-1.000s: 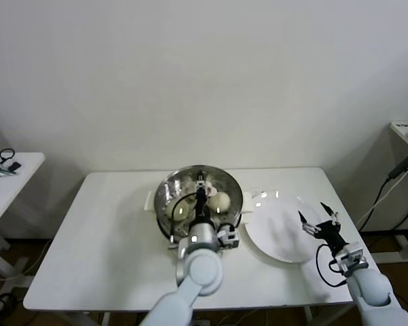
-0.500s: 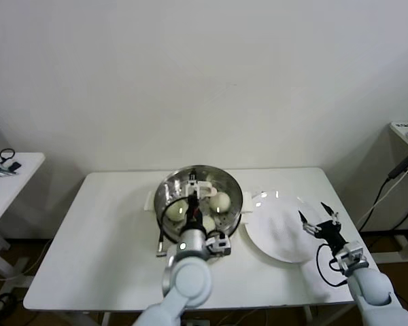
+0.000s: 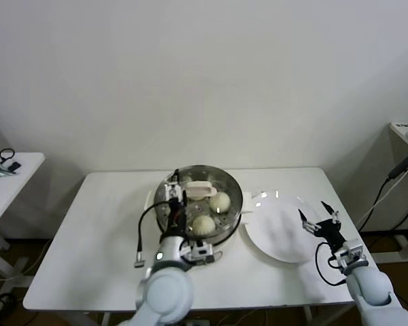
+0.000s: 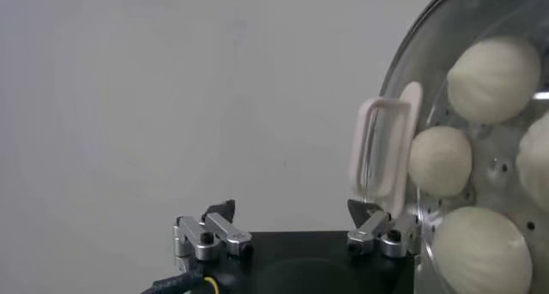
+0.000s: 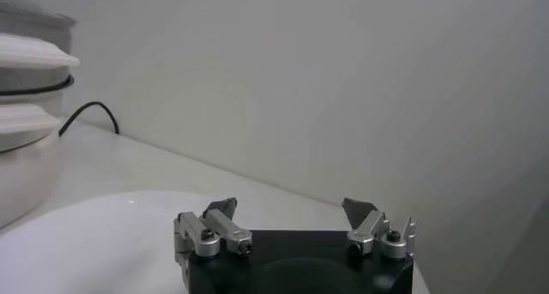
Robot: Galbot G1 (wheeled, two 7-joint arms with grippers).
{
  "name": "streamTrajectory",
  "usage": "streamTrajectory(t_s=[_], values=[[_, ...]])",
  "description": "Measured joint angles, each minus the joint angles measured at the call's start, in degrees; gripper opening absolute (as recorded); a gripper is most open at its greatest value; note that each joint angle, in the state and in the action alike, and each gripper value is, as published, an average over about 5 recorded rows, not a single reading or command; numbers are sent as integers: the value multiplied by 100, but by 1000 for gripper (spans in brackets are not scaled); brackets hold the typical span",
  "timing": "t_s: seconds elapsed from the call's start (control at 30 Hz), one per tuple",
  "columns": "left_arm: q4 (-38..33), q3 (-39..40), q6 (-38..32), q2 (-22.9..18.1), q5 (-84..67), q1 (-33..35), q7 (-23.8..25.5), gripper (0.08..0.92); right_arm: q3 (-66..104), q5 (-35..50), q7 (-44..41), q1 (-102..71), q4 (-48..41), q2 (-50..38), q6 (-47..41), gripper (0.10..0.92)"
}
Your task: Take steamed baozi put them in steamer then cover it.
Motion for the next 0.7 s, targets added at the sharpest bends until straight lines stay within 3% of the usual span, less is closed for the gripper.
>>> streamTrajectory(t_s=[0.23, 0.5, 0.7], values=[[-415, -519, -1, 333, -1021, 441, -592, 823, -31, 54, 25, -20, 147, 15, -54, 823], [-674, -1636, -61, 487, -3045, 1086, -1635, 823, -40, 83, 26, -65, 319, 43, -96, 823], [-656, -2658, -897, 349, -4713, 1698, -2059, 823, -13, 102, 15, -131, 427, 99, -106, 823]])
